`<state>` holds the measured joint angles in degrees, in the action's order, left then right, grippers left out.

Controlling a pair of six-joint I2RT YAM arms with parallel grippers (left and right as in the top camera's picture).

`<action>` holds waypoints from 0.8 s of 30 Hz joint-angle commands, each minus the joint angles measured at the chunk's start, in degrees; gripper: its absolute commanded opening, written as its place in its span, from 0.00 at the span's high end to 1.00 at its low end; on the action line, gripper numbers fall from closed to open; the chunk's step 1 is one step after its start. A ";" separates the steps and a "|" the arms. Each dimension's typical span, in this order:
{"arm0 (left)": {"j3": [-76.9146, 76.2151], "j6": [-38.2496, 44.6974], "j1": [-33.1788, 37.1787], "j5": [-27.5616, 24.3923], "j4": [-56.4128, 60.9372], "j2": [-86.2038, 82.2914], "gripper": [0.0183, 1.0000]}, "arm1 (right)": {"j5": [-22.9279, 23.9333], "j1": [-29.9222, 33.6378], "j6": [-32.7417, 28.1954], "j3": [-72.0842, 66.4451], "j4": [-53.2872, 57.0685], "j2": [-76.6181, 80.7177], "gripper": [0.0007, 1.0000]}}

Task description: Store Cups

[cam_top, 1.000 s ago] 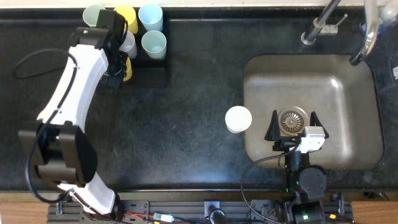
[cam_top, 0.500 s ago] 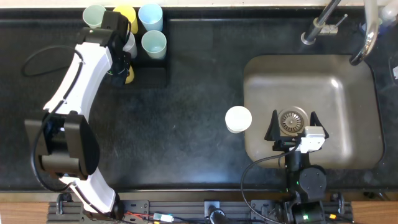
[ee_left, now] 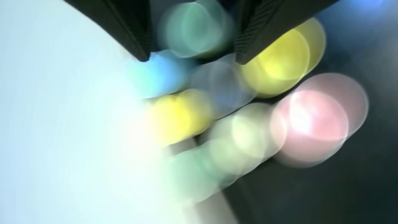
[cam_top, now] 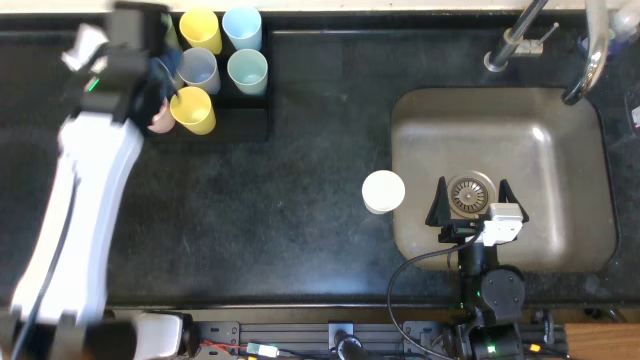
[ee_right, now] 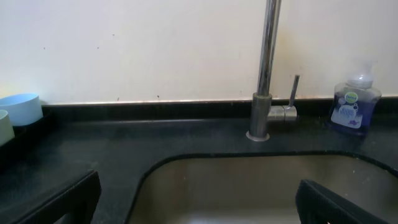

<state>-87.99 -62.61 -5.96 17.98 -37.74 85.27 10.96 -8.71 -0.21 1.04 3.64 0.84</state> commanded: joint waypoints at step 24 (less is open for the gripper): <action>87.32 58.75 3.13 -18.99 45.57 -83.23 0.00 | 0.52 0.07 0.22 -0.76 -0.42 -0.63 0.00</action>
<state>-2.42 -5.34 -4.03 2.04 12.40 6.37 10.98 -8.71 -0.21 1.04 3.64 0.80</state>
